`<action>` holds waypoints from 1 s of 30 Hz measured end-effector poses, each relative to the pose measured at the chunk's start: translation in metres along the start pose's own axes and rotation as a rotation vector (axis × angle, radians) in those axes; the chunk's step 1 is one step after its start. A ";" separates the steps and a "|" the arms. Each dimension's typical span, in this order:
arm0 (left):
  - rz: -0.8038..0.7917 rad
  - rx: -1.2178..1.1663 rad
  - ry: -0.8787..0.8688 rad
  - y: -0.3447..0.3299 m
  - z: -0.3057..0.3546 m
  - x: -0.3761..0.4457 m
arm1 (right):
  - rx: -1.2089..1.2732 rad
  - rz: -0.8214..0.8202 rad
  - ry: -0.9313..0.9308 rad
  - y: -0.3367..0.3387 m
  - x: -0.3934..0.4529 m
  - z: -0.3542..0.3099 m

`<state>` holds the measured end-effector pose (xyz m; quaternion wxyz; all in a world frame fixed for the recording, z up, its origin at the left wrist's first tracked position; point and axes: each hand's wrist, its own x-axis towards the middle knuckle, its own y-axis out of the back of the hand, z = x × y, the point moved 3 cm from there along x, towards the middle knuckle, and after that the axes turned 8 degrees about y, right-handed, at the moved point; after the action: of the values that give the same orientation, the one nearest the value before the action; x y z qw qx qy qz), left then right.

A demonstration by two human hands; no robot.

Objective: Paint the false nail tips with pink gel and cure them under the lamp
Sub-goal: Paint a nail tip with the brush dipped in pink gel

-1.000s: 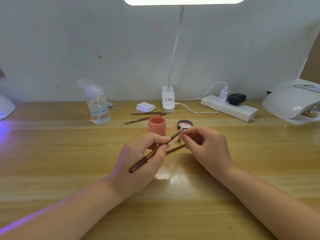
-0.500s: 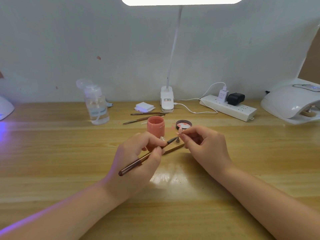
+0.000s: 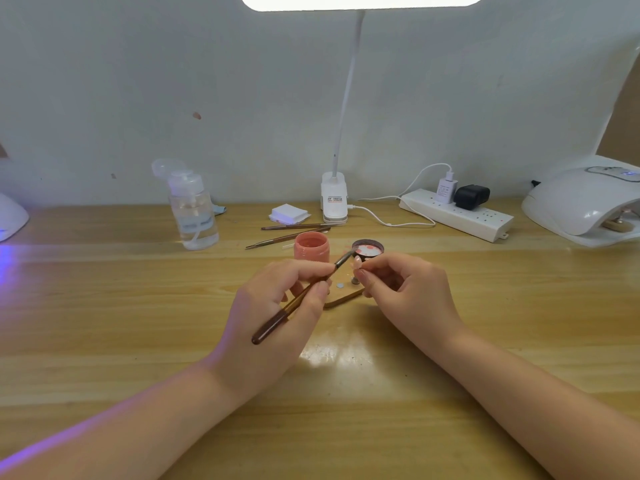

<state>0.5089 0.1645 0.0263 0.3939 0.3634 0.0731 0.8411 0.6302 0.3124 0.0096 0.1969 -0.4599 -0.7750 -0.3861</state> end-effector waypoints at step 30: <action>0.000 -0.205 0.088 0.001 -0.003 -0.002 | 0.034 -0.014 -0.008 0.001 0.000 -0.002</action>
<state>0.5071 0.1633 0.0236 0.4254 0.2839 0.0037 0.8593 0.6306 0.3113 0.0108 0.1991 -0.4527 -0.7855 -0.3722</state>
